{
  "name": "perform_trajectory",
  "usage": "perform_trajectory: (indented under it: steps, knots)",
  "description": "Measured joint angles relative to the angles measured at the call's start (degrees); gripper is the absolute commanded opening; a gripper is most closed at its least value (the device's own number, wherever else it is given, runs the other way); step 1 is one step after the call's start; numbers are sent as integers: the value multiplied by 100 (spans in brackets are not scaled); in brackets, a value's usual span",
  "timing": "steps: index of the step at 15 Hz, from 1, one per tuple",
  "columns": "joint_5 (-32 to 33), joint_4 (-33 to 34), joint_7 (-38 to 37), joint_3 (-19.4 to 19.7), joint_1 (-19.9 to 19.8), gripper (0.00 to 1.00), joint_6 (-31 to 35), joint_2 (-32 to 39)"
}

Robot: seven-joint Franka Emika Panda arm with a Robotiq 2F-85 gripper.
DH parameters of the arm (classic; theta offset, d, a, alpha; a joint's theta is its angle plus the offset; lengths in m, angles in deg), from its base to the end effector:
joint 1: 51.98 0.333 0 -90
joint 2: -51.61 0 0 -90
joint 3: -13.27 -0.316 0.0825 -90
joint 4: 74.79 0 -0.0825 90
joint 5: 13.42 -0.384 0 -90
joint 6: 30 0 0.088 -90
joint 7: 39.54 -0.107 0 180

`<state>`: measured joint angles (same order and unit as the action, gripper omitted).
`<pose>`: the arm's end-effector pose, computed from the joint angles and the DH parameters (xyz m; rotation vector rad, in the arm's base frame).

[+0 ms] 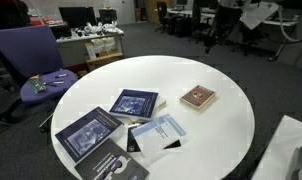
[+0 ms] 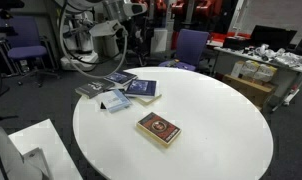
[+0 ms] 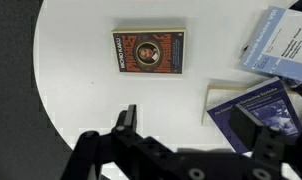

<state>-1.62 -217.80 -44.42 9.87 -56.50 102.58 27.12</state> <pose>0.4324 -0.0115 0.4616 2.9343 0.0206 0.3668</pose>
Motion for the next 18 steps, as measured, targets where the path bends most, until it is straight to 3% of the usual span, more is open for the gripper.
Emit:
perform_trajectory:
  steps: [9,18]
  knots:
    - [-77,-10,-218,2,15,100,-1,11]
    - [-1277,-463,-693,-129,593,100,70,754]
